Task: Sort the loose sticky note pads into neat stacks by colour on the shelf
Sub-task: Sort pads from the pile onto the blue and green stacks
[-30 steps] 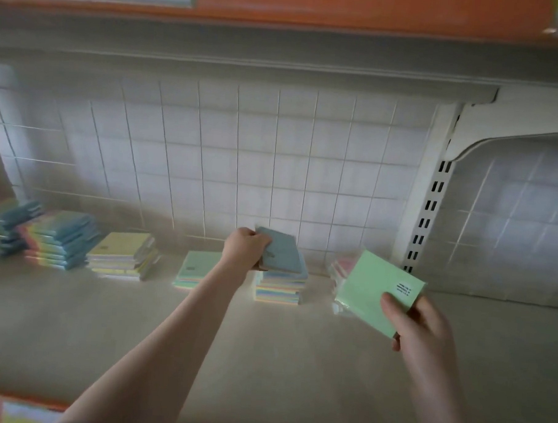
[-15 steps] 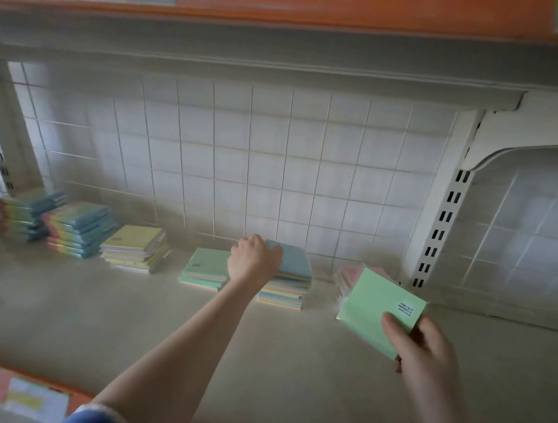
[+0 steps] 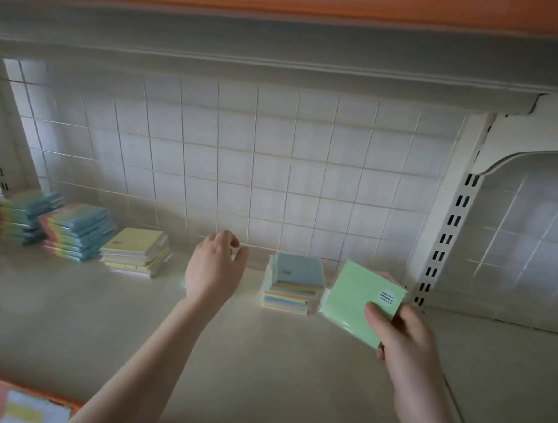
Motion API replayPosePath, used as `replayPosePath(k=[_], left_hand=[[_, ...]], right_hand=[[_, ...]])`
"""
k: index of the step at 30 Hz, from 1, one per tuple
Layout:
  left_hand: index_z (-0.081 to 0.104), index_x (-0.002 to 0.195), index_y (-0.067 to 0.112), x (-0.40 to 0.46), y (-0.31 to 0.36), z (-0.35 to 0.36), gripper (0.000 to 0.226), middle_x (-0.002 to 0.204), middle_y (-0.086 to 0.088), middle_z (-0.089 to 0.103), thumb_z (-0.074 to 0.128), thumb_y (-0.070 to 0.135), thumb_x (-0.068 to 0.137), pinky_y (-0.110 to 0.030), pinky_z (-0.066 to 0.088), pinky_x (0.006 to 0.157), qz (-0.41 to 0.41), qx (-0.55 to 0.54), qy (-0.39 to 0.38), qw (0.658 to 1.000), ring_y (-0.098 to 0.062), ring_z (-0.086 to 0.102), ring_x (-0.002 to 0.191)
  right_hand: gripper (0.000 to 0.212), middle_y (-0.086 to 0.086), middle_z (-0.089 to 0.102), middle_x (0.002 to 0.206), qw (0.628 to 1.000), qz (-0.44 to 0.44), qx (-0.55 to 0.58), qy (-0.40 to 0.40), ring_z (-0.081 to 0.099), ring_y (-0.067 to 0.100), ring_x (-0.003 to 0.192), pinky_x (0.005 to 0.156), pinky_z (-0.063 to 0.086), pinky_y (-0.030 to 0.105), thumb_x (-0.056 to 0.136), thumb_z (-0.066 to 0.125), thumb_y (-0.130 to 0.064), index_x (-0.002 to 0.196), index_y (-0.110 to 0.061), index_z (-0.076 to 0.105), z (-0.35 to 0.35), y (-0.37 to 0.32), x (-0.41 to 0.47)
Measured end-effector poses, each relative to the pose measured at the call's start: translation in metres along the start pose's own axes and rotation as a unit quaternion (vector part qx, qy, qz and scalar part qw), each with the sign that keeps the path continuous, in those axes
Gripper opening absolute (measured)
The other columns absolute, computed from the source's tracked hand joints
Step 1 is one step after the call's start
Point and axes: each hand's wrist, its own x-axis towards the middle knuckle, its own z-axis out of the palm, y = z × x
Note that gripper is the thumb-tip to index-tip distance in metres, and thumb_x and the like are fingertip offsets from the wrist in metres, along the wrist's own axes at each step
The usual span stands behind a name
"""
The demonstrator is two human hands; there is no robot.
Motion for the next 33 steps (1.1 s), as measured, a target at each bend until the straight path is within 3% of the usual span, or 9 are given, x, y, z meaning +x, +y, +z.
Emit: replayPosePath(k=[2, 5, 8, 12, 16, 20, 26, 29, 33], left_hand=[[0.059, 0.093, 0.014, -0.002, -0.016, -0.016, 0.015, 0.098, -0.005, 0.062, 0.055, 0.028, 0.09, -0.035, 0.041, 0.073, 0.01, 0.006, 0.024, 1.0, -0.028, 0.054, 0.095], [0.06, 0.091, 0.015, -0.004, -0.047, -0.041, 0.013, 0.094, -0.002, 0.06, 0.057, 0.027, 0.089, -0.033, 0.041, 0.07, 0.011, 0.015, 0.023, 1.0, -0.027, 0.056, 0.09], [0.06, 0.09, 0.016, -0.003, -0.084, -0.065, 0.012, 0.09, -0.001, 0.058, 0.057, 0.027, 0.09, -0.033, 0.044, 0.068, -0.002, 0.037, 0.013, 0.999, -0.029, 0.058, 0.085], [0.058, 0.083, 0.018, -0.003, -0.126, -0.087, 0.008, 0.084, 0.001, 0.058, 0.06, 0.025, 0.087, -0.03, 0.039, 0.064, -0.013, 0.052, 0.018, 0.998, -0.024, 0.054, 0.077], [0.058, 0.086, 0.018, -0.01, -0.161, -0.094, 0.009, 0.081, 0.005, 0.053, 0.058, 0.027, 0.089, -0.028, 0.036, 0.064, -0.036, 0.064, -0.004, 0.997, -0.021, 0.051, 0.076], [0.062, 0.09, 0.018, -0.016, -0.183, -0.092, 0.009, 0.092, -0.001, 0.062, 0.057, 0.025, 0.087, -0.029, 0.039, 0.069, -0.072, 0.07, -0.055, 0.993, -0.024, 0.057, 0.088], [0.063, 0.092, 0.021, -0.012, -0.185, -0.09, 0.012, 0.095, 0.001, 0.062, 0.053, 0.026, 0.088, -0.027, 0.039, 0.069, -0.066, 0.071, -0.069, 0.993, -0.023, 0.057, 0.089], [0.063, 0.091, 0.022, -0.012, -0.186, -0.09, 0.011, 0.094, 0.001, 0.062, 0.053, 0.026, 0.088, -0.027, 0.039, 0.068, -0.069, 0.068, -0.073, 0.993, -0.022, 0.057, 0.087], [0.062, 0.091, 0.023, -0.013, -0.185, -0.091, 0.01, 0.094, 0.002, 0.061, 0.054, 0.026, 0.088, -0.027, 0.038, 0.068, -0.07, 0.064, -0.084, 0.992, -0.022, 0.057, 0.089]], right_hand=[[0.011, -0.018, 0.062, 0.061, 1.0, -0.004, 0.0, -0.002, 0.049, -0.004, 0.051, 0.057, 0.034, 0.026, 0.086, 0.063, -0.008, 0.077, -0.015, 0.064, 0.019, 0.0, 0.003], [0.01, -0.002, 0.059, 0.065, 1.0, -0.001, 0.012, -0.015, 0.045, 0.004, 0.051, 0.049, 0.034, 0.021, 0.086, 0.065, -0.009, 0.076, -0.012, 0.064, 0.056, -0.002, 0.006], [0.01, -0.009, 0.056, 0.057, 0.999, -0.005, 0.017, -0.044, 0.046, -0.002, 0.045, 0.042, 0.033, 0.012, 0.08, 0.071, -0.016, 0.076, -0.013, 0.063, 0.094, -0.008, 0.009], [0.01, -0.005, 0.056, 0.061, 0.997, 0.005, 0.015, -0.077, 0.045, -0.003, 0.041, 0.038, 0.032, 0.013, 0.084, 0.066, -0.009, 0.076, -0.014, 0.063, 0.139, -0.015, 0.013], [0.007, -0.002, 0.052, 0.061, 0.993, 0.022, -0.023, -0.111, 0.039, 0.007, 0.044, 0.039, 0.03, 0.017, 0.085, 0.064, -0.01, 0.079, -0.013, 0.064, 0.181, -0.017, 0.022], [0.007, 0.0, 0.054, 0.065, 0.988, 0.039, -0.081, -0.127, 0.043, 0.012, 0.053, 0.047, 0.034, 0.023, 0.084, 0.065, -0.011, 0.089, -0.006, 0.065, 0.216, -0.007, 0.035], [0.006, 0.006, 0.065, 0.078, 0.981, 0.044, -0.159, -0.101, 0.059, 0.023, 0.075, 0.064, 0.042, 0.029, 0.08, 0.069, -0.015, 0.084, -0.01, 0.066, 0.237, 0.027, 0.045], [0.014, 0.008, 0.067, 0.082, 0.973, 0.022, -0.218, -0.074, 0.061, 0.023, 0.079, 0.064, 0.04, 0.03, 0.078, 0.07, -0.02, 0.085, -0.009, 0.068, 0.242, 0.035, 0.046], [0.035, 0.012, 0.066, 0.108, 0.941, -0.005, -0.336, -0.045, 0.059, 0.029, 0.104, 0.078, 0.041, 0.031, 0.084, 0.066, -0.028, 0.11, -0.005, 0.063, 0.242, 0.036, 0.042]])
